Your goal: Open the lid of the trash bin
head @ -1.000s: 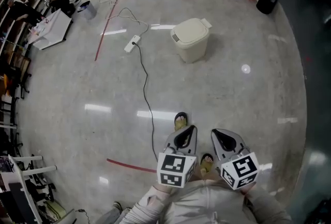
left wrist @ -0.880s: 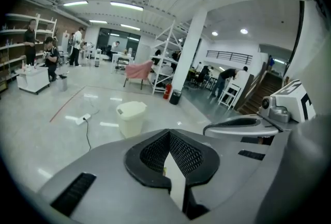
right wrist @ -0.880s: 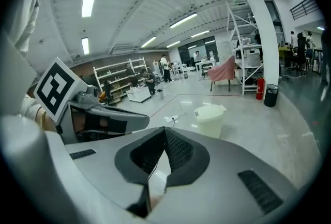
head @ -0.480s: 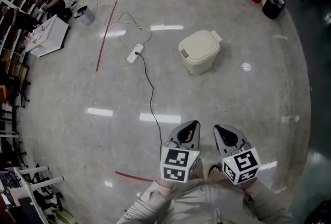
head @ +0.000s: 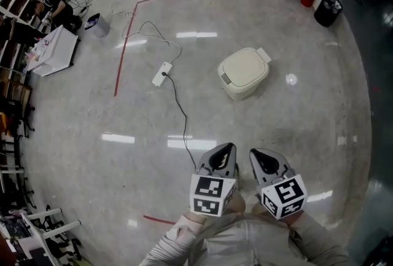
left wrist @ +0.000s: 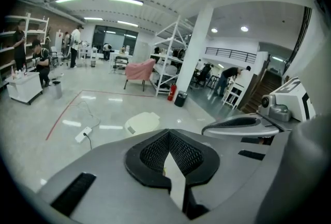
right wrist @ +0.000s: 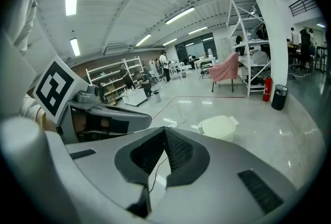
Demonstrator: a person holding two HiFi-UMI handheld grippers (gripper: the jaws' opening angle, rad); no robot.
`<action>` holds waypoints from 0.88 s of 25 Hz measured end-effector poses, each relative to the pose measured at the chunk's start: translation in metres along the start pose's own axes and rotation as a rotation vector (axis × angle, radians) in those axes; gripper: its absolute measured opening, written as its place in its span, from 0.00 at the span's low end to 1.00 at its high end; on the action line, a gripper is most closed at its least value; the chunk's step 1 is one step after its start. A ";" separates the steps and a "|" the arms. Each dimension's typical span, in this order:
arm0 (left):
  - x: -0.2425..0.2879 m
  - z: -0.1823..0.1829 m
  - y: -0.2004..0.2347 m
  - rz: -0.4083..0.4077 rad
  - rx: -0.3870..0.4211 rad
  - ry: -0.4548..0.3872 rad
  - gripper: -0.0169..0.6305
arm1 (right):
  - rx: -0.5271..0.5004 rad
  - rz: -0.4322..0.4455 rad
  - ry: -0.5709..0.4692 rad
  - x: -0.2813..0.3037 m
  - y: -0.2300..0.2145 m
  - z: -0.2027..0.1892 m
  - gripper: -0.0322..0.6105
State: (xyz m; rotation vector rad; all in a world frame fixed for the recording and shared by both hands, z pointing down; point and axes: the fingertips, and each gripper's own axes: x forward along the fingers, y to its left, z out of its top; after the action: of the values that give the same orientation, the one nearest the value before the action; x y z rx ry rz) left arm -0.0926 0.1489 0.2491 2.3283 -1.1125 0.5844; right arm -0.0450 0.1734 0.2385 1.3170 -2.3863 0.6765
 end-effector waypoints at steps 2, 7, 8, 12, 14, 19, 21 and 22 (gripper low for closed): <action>0.007 0.005 0.010 -0.002 -0.004 0.003 0.03 | 0.005 -0.003 0.001 0.010 -0.002 0.005 0.05; 0.024 0.011 0.024 -0.014 0.014 0.021 0.03 | 0.042 -0.029 -0.003 0.027 -0.018 0.014 0.05; 0.028 0.011 0.025 -0.014 0.017 0.025 0.03 | 0.047 -0.032 -0.005 0.029 -0.022 0.015 0.05; 0.043 0.012 0.031 0.004 0.002 0.034 0.03 | 0.062 -0.042 -0.016 0.037 -0.038 0.020 0.05; 0.054 0.013 0.036 0.019 -0.011 0.039 0.03 | 0.070 -0.047 -0.020 0.044 -0.052 0.022 0.05; 0.088 0.015 0.044 0.047 -0.039 0.064 0.03 | 0.057 -0.029 0.017 0.062 -0.085 0.020 0.05; 0.103 0.016 0.048 0.058 -0.058 0.066 0.03 | 0.031 -0.006 0.044 0.072 -0.097 0.016 0.05; 0.111 0.017 0.050 0.063 -0.069 0.067 0.03 | 0.018 0.003 0.057 0.077 -0.102 0.015 0.05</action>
State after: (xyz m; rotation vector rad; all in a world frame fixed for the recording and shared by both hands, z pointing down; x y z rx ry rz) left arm -0.0657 0.0461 0.3111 2.2064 -1.1601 0.6319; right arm 0.0014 0.0644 0.2898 1.2835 -2.3431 0.7279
